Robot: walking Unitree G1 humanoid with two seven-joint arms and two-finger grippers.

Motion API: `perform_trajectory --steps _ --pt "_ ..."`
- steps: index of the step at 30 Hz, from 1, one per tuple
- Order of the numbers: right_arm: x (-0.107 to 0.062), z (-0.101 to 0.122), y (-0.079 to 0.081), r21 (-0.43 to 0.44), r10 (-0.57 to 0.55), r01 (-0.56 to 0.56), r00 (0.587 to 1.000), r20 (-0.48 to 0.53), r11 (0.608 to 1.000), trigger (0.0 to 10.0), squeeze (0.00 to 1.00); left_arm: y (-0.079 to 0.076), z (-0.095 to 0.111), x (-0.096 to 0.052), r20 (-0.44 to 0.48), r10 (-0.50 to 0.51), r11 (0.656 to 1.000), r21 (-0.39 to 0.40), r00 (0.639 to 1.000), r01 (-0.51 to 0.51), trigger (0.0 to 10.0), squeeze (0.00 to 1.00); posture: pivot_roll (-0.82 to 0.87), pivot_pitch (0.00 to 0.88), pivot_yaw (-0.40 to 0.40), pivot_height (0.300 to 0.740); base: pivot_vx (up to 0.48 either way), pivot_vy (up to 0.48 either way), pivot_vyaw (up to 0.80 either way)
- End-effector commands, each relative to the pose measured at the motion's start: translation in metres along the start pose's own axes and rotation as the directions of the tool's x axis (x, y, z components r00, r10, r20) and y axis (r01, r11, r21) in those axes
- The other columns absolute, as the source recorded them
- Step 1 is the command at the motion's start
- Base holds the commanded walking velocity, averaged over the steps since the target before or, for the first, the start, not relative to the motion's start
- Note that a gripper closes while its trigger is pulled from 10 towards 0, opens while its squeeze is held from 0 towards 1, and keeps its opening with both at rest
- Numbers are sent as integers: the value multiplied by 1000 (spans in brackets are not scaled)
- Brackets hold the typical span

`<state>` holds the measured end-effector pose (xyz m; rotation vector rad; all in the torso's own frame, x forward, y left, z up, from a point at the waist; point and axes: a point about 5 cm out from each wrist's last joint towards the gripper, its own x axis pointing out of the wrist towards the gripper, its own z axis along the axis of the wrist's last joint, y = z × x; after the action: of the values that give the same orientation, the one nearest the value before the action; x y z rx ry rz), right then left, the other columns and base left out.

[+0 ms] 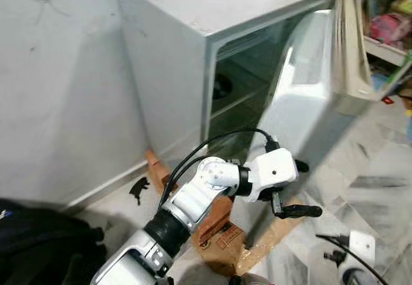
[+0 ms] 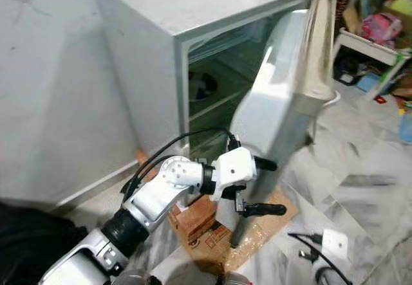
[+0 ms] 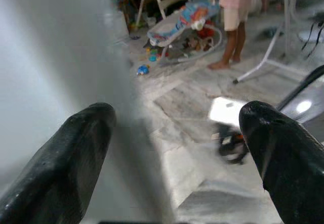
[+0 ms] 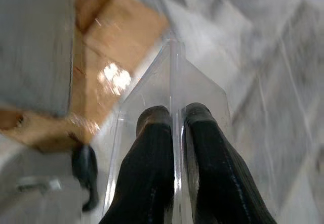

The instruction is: Restocking fridge

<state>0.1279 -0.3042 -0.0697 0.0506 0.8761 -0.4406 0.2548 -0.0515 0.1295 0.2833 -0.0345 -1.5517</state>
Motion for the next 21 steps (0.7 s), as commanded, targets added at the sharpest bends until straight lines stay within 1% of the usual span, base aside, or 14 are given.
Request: perform_trajectory --steps 1,3,4,5,6,8,11,12,14,16,17,19,20,21 --pt "0 1 -4 11 -20 20 1000 -6 1000 10000 0 5 -6 -5 -31 36 999 13 999 -36 10000 0 41 0 -24 740 0 0 0" --pt "0 -1 -3 10 -18 18 1000 -11 1000 10000 0 12 -11 -17 -30 131 991 7 991 -131 10000 0 42 0 -23 740 0 0 0" --pt "0 -1 -3 10 -18 18 1000 -11 1000 10000 0 12 -11 -17 -30 131 991 7 991 -131 10000 0 42 0 -23 740 0 0 0" --pt "-1 -2 -4 7 -19 19 1000 -16 1000 10000 0 15 -12 -21 -25 165 986 5 986 -165 10000 0 43 0 -24 740 0 0 0" --pt "-1 -4 -4 8 -20 21 1000 -23 1000 10000 0 22 -14 -31 -15 238 971 -16 971 -238 10000 0 46 0 -25 740 0 0 0" --pt "-1 -5 -5 9 -22 22 999 -28 1000 10000 0 27 -17 -39 -9 290 956 -35 957 -290 10000 0 47 0 -26 740 0 0 0" --pt "-1 -4 -6 7 -24 24 999 -35 1000 10000 0 36 -25 -60 -21 393 918 -44 919 -394 10000 0 53 0 -28 740 0 0 0" --pt "-1 -4 -6 6 -24 24 999 -37 1000 10000 0 40 -32 -74 -43 454 888 -61 890 -456 10000 0 56 0 -29 740 0 0 0" --pt "0 -4 -6 5 -25 25 999 -39 1000 10000 0 44 -36 -85 -56 509 856 -72 859 -512 10000 0 57 0 -30 740 0 0 0" --pt "0 -3 -6 3 -24 25 999 -41 1000 10000 0 51 -48 -112 -108 638 756 -99 762 -647 10000 0 61 0 -31 740 0 0 0" --pt "0 -3 -6 3 -24 25 999 -41 1000 10000 0 51 -48 -112 -108 638 756 -99 762 -647 10000 0 61 0 -31 740 0 0 0" --pt "0 -3 -6 1 -24 24 999 -41 1000 10000 0 50 -68 -145 -198 750 633 -61 631 -772 10000 0 65 0 -32 740 0 0 0" --pt "0 -3 -6 1 -24 24 999 -41 1000 10000 0 50 -68 -145 -198 750 633 -61 631 -772 10000 0 65 0 -32 740 0 0 0" --pt "0 -3 -6 3 -24 24 999 -38 1000 10000 0 45 -77 -161 -236 785 581 -40 573 -813 10000 0 68 0 -31 740 0 0 0"
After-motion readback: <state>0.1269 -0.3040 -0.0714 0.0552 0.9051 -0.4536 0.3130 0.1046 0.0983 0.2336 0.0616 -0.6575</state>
